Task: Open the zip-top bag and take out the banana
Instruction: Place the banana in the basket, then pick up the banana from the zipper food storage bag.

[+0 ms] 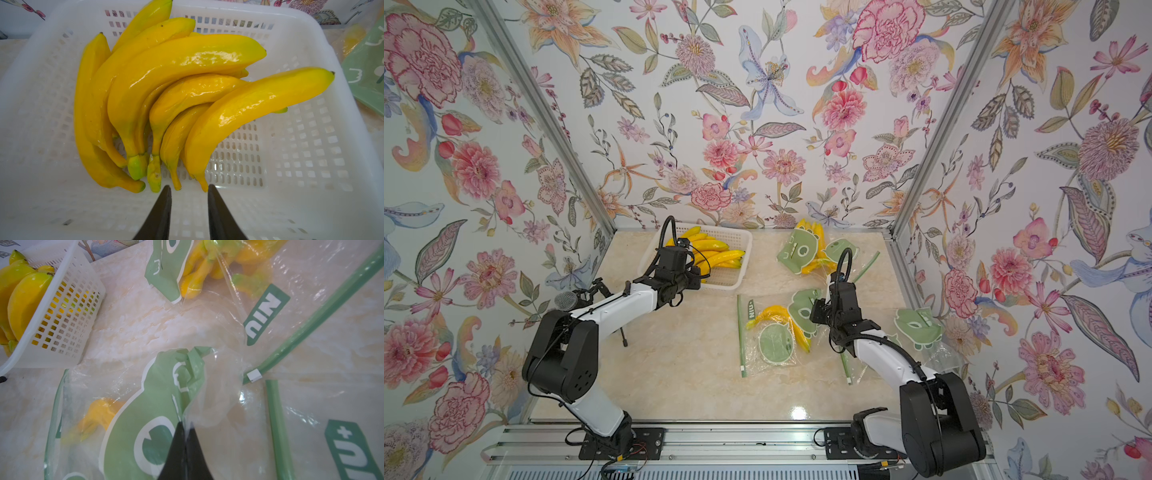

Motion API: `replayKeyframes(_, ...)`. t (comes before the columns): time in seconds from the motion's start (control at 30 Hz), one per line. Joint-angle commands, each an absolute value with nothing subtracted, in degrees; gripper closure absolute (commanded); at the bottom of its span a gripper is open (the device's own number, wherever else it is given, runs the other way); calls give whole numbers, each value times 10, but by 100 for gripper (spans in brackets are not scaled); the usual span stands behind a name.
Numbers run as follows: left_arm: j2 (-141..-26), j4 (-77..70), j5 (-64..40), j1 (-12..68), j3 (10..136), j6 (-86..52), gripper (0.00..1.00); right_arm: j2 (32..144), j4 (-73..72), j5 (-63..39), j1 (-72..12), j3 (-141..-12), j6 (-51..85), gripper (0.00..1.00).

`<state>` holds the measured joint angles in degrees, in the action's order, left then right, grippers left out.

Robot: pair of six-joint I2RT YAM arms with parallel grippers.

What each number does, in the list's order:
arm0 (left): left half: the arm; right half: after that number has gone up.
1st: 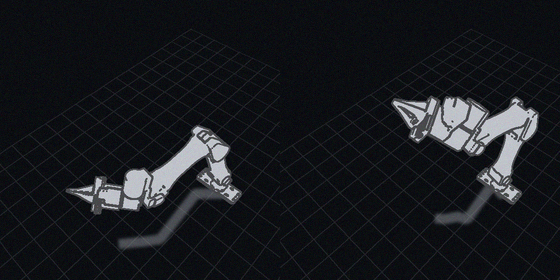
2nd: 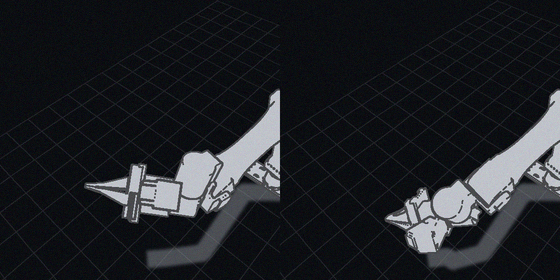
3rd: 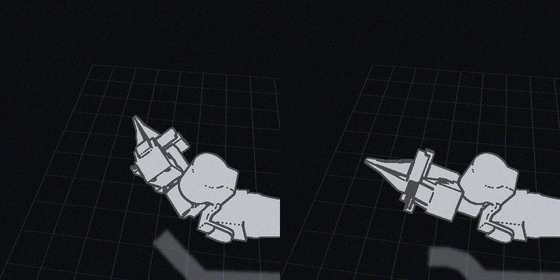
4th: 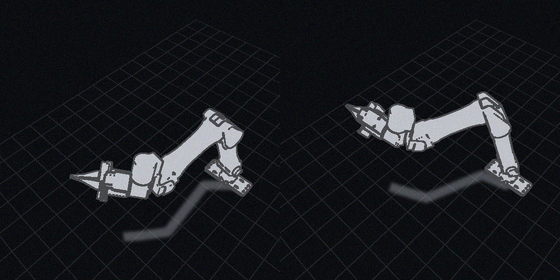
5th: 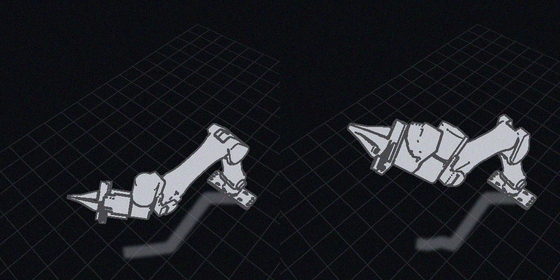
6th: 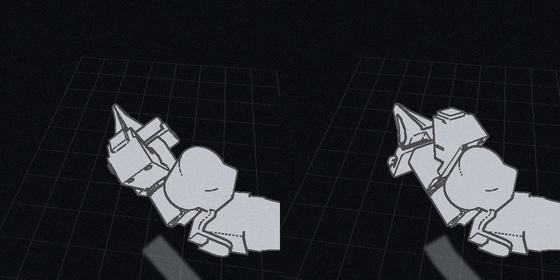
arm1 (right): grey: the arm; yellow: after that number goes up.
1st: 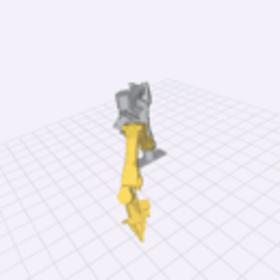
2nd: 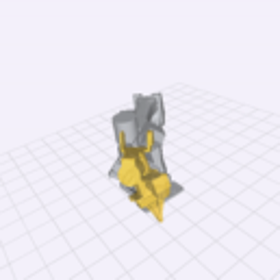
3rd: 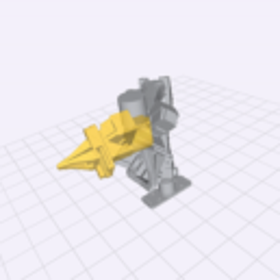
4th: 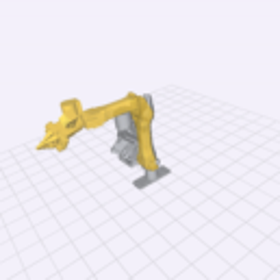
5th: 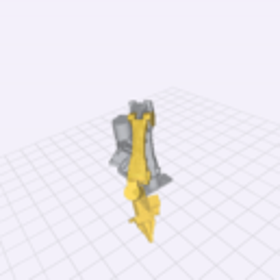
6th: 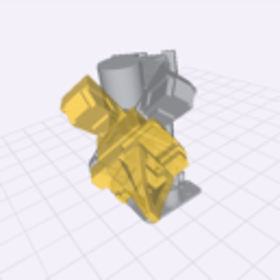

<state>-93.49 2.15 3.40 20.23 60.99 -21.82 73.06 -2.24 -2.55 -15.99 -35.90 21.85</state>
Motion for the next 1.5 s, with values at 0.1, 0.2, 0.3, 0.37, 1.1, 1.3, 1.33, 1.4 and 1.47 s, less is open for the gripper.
replayKeyframes(0.1,-799,-29,28,255,473,-213,66,743,-25,-26,-155,-374,208,100)
replayKeyframes(0.2,-771,-61,29,298,410,-211,66,753,-26,-29,-155,-383,205,100)
replayKeyframes(0.3,-774,-91,35,345,369,-200,65,761,-25,-31,-155,-390,204,100)
replayKeyframes(0.37,-787,-109,35,370,353,-195,65,766,-26,-31,-155,-394,204,100)
replayKeyframes(1.1,-968,-215,10,443,368,-158,62,829,-25,-46,-139,-425,176,100)
replayKeyframes(1.3,-983,-228,-7,454,387,-151,60,834,-28,-50,-137,-425,176,100)
replayKeyframes(1.33,-982,-230,-9,457,390,-149,60,833,-27,-51,-136,-425,176,100)
replayKeyframes(1.4,-980,-238,-18,459,393,-146,58,833,-28,-52,-136,-425,177,100)
replayKeyframes(1.47,-978,-246,-31,459,395,-142,55,833,-29,-54,-136,-424,178,100)
